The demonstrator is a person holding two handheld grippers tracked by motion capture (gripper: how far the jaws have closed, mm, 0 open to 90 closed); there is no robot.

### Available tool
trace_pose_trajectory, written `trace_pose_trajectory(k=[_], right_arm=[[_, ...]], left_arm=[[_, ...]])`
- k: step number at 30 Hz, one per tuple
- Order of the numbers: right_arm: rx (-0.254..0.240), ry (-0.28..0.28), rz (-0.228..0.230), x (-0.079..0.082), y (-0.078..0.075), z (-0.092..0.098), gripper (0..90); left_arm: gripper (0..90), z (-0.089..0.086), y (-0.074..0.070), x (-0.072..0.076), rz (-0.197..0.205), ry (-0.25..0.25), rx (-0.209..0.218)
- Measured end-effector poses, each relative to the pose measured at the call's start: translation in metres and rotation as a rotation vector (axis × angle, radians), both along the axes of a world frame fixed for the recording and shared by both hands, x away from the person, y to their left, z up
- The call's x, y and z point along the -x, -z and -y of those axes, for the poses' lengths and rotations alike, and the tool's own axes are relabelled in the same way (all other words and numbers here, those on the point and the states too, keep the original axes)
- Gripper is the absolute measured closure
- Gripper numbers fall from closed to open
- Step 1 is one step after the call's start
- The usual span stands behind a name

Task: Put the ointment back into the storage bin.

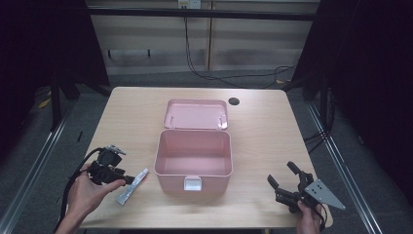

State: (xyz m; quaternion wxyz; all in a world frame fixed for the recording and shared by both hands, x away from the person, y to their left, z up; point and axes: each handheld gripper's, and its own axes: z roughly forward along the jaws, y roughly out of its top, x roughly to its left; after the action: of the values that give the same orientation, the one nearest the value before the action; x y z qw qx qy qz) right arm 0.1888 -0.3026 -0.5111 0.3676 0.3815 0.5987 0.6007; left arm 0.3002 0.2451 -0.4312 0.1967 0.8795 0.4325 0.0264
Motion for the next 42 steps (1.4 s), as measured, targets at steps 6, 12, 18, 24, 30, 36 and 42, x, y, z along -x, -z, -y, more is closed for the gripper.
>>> trace_pose_trajectory(k=[6,12,18,24,30,36,42], right_arm=[[-0.001,0.002,-0.002,0.0,0.0,0.0,12.8],[0.001,0.001,-0.001,0.0,0.0,0.0,12.8],[0.0,0.001,-0.001,0.0,0.0,0.0,12.8],[0.001,0.0,-0.004,0.0,0.0,0.0,12.8],[-0.001,-0.001,-0.005,0.0,0.0,0.0,12.8],[-0.002,-0.001,-0.007,0.0,0.0,0.0,12.8],[-0.002,0.001,-0.007,0.0,0.0,0.0,12.8]], left_arm=[[51.0,0.007,0.003,-0.01,-0.042,-0.005,-0.046],[52.3,0.015,0.004,-0.013,-0.074,-0.012,-0.066],[54.9,0.022,0.015,-0.013,-0.097,0.004,-0.094],[57.4,0.027,0.022,-0.016,-0.14,0.022,-0.129],[59.5,0.032,0.027,-0.019,-0.162,0.029,-0.179],[64.9,0.031,0.029,-0.023,-0.191,0.014,-0.187],[66.6,0.033,0.032,-0.024,-0.206,0.011,-0.197]])
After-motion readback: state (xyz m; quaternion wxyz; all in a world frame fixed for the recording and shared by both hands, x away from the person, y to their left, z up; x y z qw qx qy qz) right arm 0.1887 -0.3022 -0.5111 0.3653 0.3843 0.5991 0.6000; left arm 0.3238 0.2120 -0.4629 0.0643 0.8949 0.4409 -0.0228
